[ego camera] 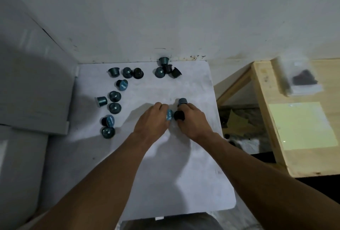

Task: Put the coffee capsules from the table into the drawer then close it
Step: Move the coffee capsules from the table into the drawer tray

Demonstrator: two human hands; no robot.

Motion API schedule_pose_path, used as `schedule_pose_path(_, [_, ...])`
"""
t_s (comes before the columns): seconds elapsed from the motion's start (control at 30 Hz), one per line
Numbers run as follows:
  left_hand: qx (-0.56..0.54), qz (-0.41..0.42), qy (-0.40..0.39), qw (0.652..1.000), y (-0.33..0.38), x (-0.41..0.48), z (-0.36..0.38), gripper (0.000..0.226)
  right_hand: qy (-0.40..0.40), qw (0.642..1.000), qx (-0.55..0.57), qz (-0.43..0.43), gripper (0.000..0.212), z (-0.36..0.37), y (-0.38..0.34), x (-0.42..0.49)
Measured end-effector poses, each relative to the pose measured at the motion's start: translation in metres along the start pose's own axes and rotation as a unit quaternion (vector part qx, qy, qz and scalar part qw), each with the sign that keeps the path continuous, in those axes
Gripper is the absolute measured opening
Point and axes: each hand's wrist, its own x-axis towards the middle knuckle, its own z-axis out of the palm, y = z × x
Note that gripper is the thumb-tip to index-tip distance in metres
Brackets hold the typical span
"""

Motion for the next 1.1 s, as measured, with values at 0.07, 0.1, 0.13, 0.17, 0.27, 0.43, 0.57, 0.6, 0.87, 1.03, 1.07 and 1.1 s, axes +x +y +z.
schedule_pose_path(0.07, [-0.012, -0.01, 0.009, 1.0, 0.0, -0.007, -0.003, 0.032, -0.004, 1.0, 0.007, -0.001, 0.023, -0.003, 0.001, -0.005])
schedule_pose_path(0.1, [-0.017, -0.014, 0.015, 1.0, -0.001, -0.012, -0.004, 0.037, -0.005, 1.0, 0.008, -0.004, 0.025, -0.004, 0.001, -0.009])
schedule_pose_path(0.13, [-0.022, -0.018, 0.02, 0.999, -0.002, -0.016, -0.007, 0.043, -0.005, 1.0, 0.008, -0.01, 0.028, -0.006, -0.001, -0.013])
schedule_pose_path(0.17, [-0.024, -0.021, 0.024, 0.999, -0.002, -0.021, -0.01, 0.048, -0.004, 1.0, 0.007, -0.019, 0.034, -0.007, -0.002, -0.018])
schedule_pose_path(0.27, [-0.027, -0.022, 0.042, 0.999, -0.001, -0.038, -0.019, 0.053, 0.002, 0.999, -0.009, -0.041, 0.046, -0.011, -0.009, -0.034])
schedule_pose_path(0.43, [-0.032, -0.021, 0.086, 0.996, 0.001, -0.081, -0.034, 0.049, 0.062, 0.997, -0.002, -0.049, 0.024, -0.013, -0.03, -0.07])
schedule_pose_path(0.57, [-0.03, -0.016, 0.126, 0.991, 0.0, -0.132, -0.043, 0.047, 0.121, 0.989, 0.0, -0.086, 0.022, -0.006, -0.054, -0.11])
schedule_pose_path(0.6, [-0.032, -0.019, 0.135, 0.99, -0.001, -0.148, -0.045, 0.047, 0.135, 0.986, 0.003, -0.098, 0.023, -0.002, -0.06, -0.121])
schedule_pose_path(0.87, [-0.073, -0.106, 0.197, 0.972, -0.021, -0.293, -0.068, 0.049, 0.144, 0.971, 0.007, -0.191, 0.043, 0.044, -0.132, -0.21])
schedule_pose_path(1.03, [-0.069, -0.157, 0.237, 0.956, -0.053, -0.358, -0.089, 0.048, 0.138, 0.956, 0.004, -0.26, 0.039, 0.07, -0.197, -0.235])
schedule_pose_path(1.07, [-0.06, -0.17, 0.244, 0.953, -0.061, -0.367, -0.095, 0.047, 0.137, 0.952, 0.004, -0.274, 0.039, 0.074, -0.21, -0.237])
schedule_pose_path(1.1, [-0.052, -0.18, 0.25, 0.95, -0.069, -0.374, -0.1, 0.047, 0.136, 0.948, 0.006, -0.287, 0.039, 0.078, -0.223, -0.238])
